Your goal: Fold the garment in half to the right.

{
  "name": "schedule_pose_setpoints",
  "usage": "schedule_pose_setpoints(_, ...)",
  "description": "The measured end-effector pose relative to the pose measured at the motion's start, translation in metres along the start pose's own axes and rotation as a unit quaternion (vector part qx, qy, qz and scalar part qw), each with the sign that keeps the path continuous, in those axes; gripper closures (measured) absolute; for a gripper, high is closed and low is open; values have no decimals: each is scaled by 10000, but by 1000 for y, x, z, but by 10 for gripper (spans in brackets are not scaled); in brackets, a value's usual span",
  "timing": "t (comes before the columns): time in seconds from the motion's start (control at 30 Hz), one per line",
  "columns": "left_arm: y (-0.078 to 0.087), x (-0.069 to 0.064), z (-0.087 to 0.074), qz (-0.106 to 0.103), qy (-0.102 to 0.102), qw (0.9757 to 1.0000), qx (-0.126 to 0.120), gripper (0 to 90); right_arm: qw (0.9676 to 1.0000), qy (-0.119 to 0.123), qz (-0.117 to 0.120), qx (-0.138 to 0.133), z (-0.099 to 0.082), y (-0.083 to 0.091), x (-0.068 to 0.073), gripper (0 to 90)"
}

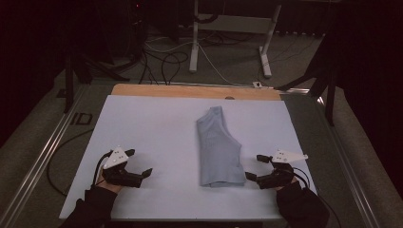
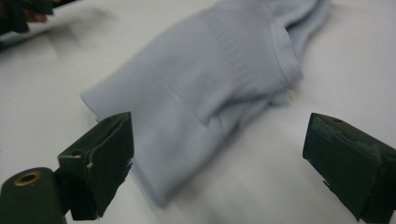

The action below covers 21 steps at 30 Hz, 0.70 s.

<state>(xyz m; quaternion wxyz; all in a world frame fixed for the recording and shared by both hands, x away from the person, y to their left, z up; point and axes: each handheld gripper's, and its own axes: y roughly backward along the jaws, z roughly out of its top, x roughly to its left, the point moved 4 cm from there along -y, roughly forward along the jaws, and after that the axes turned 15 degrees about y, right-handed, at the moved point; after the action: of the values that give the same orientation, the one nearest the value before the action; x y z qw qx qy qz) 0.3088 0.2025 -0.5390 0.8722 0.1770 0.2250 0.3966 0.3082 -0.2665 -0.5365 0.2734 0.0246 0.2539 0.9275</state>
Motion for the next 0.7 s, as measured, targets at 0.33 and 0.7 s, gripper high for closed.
schedule_pose_setpoints(0.33, 2, -1, 1, 10, -37, 10000, -31, 3, 9988, -102, -396, 282, -13, 10, 4, 90)
schedule_pose_setpoints(0.7, 1, -1, 0, 0, -53, 10000, -7, 3, 9978, -165, -539, 342, -17, 12, 1, 91)
